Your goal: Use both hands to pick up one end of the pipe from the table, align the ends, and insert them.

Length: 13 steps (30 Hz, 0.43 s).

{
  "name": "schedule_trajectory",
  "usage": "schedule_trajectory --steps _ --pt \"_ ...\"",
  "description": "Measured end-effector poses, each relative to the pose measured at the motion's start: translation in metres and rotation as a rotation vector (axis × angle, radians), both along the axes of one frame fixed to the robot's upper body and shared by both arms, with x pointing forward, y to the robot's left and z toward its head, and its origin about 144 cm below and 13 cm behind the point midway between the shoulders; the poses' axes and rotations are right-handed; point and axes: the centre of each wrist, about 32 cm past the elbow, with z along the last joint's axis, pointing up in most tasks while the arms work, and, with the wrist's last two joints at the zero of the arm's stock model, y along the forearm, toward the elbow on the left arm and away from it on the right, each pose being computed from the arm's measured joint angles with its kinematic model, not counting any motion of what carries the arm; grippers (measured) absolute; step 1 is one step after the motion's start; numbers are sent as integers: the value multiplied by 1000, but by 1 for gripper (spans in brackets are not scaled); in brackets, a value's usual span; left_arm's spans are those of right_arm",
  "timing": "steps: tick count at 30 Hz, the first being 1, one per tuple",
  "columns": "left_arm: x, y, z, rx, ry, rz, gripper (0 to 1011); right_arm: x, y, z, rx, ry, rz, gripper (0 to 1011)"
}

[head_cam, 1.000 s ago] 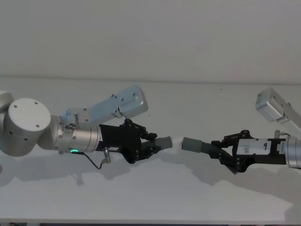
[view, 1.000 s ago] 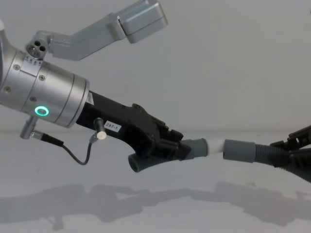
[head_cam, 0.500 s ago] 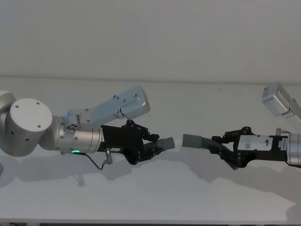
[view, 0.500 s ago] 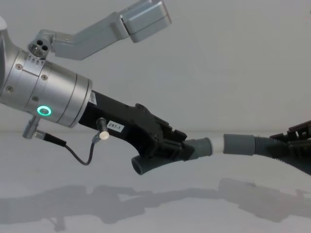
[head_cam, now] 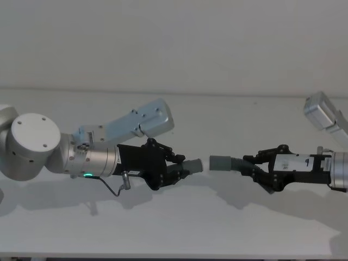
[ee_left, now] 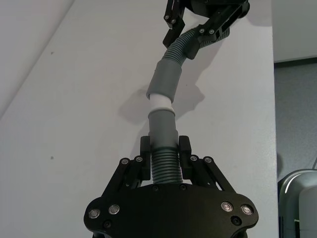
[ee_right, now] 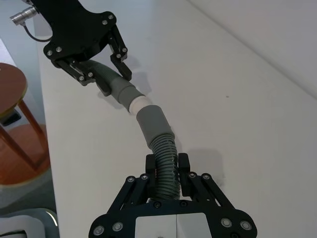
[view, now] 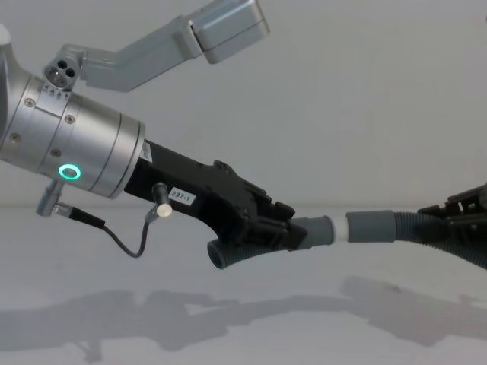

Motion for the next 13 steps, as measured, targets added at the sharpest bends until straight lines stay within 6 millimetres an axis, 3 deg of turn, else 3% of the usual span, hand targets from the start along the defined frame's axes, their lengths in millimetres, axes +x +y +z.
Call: schedule_trajectory --steps 13 --pt "0 0 0 -5 0 1 323 3 1 -1 -1 13 20 268"
